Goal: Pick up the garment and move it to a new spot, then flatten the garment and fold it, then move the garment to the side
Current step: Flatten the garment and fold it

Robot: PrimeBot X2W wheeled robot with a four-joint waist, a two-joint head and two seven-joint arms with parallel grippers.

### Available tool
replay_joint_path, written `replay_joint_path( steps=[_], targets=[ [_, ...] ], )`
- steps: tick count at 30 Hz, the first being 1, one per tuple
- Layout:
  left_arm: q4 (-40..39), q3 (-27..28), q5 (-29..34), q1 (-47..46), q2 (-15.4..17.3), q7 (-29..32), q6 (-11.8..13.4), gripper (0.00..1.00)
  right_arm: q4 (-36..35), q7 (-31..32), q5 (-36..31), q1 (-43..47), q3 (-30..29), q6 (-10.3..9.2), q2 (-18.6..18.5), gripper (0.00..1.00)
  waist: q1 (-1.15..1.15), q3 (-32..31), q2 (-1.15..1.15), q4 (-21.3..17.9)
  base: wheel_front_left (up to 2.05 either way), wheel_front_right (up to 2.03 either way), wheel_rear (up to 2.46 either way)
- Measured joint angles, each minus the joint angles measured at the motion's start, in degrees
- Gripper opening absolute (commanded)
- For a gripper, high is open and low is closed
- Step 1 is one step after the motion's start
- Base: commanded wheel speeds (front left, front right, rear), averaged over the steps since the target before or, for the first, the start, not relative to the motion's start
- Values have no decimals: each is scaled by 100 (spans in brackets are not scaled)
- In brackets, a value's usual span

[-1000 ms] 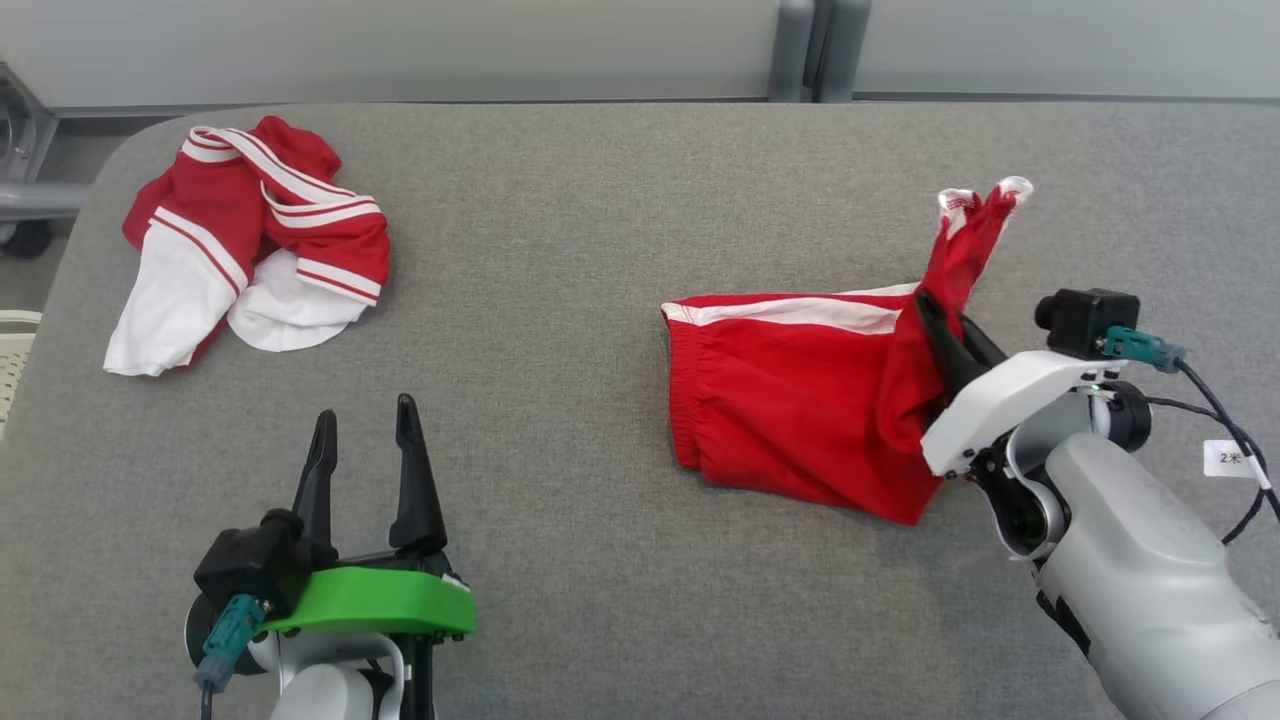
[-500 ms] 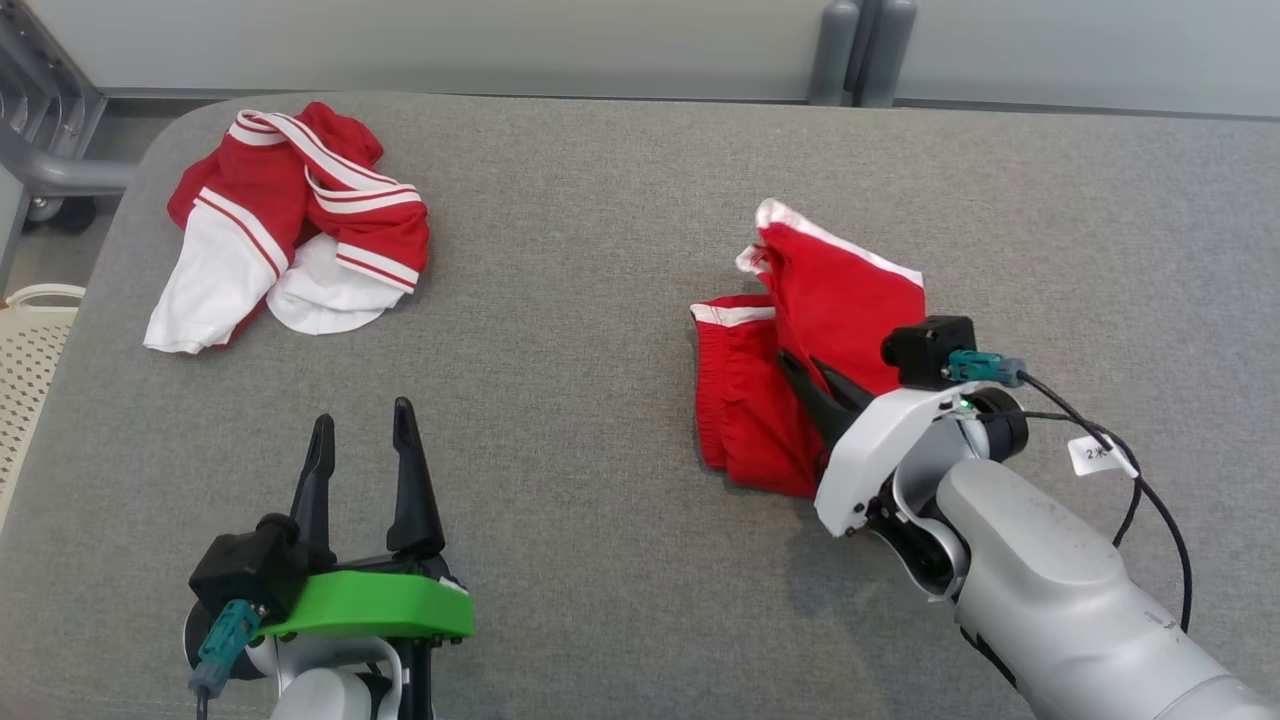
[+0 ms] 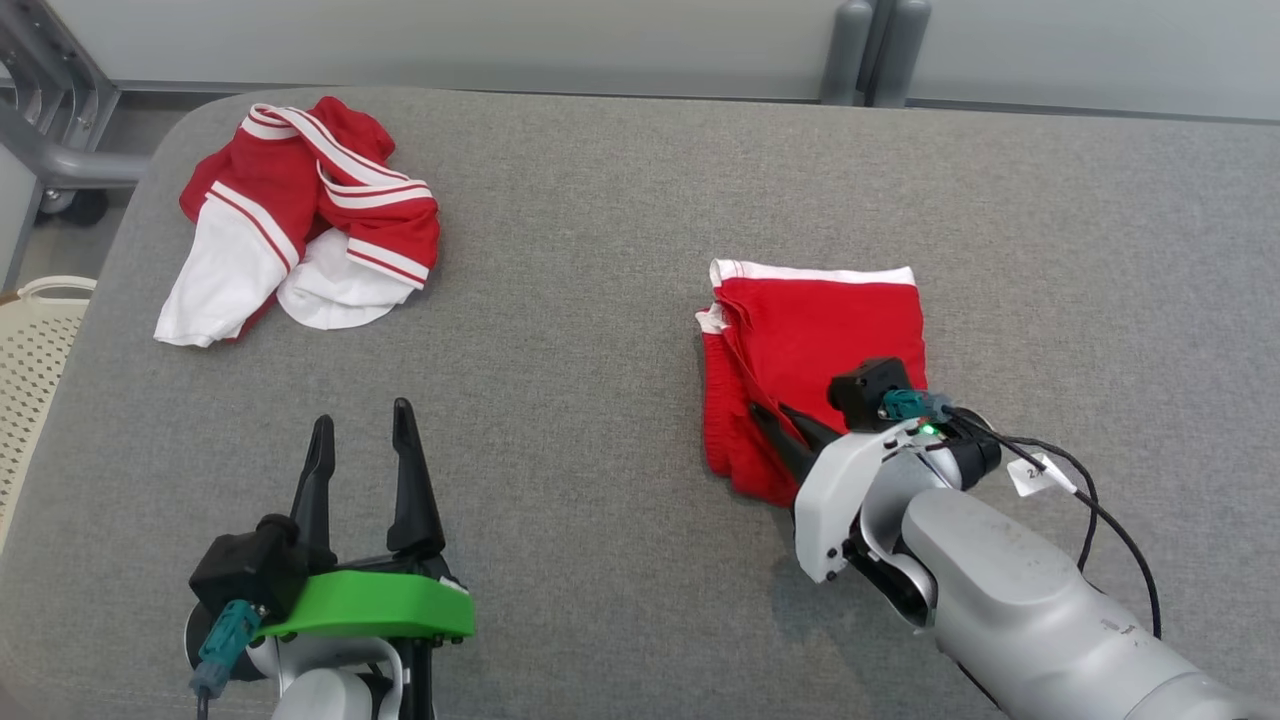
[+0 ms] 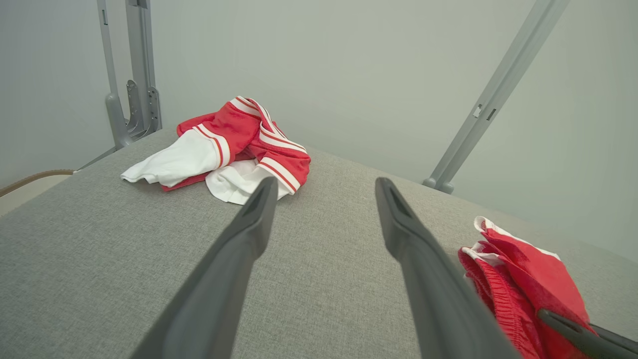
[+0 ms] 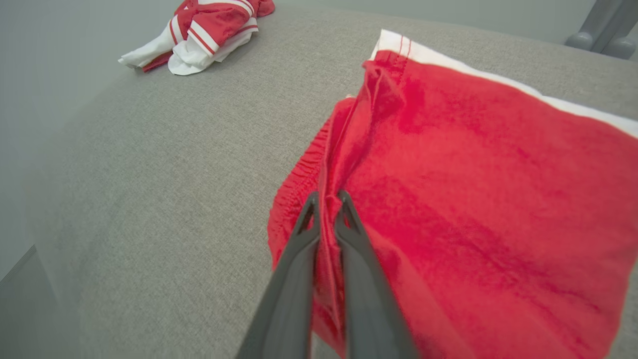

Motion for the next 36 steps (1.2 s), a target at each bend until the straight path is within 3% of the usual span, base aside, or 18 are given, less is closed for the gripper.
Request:
replay_joint_path(
  steps=[3,4,6,8,15,20,34,35,36],
  targets=[
    [4,-11,-1,0,0,0,0,100,146,-112,-165,-90,165,0,47,0,0,-7,0,2,0,0,0],
    [8,-15,-2,0,0,0,1,100,196,-134,-205,-101,210,0,69,5,0,-12,0,4,0,0,0],
    [19,-20,-2,0,0,0,3,100,269,-200,-278,-103,269,0,109,45,0,-26,0,7,0,0,0],
    [23,-15,-7,0,0,0,4,100,312,-265,-300,-114,298,0,132,100,0,-42,0,5,0,0,0],
    [23,-1,-7,53,0,0,4,100,300,-502,-449,-149,218,0,158,100,0,-104,0,-67,0,0,0],
    [24,-18,2,120,0,0,4,100,105,-579,-472,27,-182,0,68,100,0,-168,0,-174,0,0,0],
    [62,-212,20,265,0,0,0,100,-1001,-620,-1046,1093,-2606,0,-289,100,0,-328,0,-497,0,0,0],
    [62,-227,20,266,0,1,0,100,-1065,-620,-1100,1157,-2753,0,-268,79,0,-330,0,-502,0,0,0],
    [62,-248,20,266,-1,0,0,100,-1139,-620,-1139,1221,-2904,0,-245,45,0,-327,0,-502,0,0,0]
  ],
)
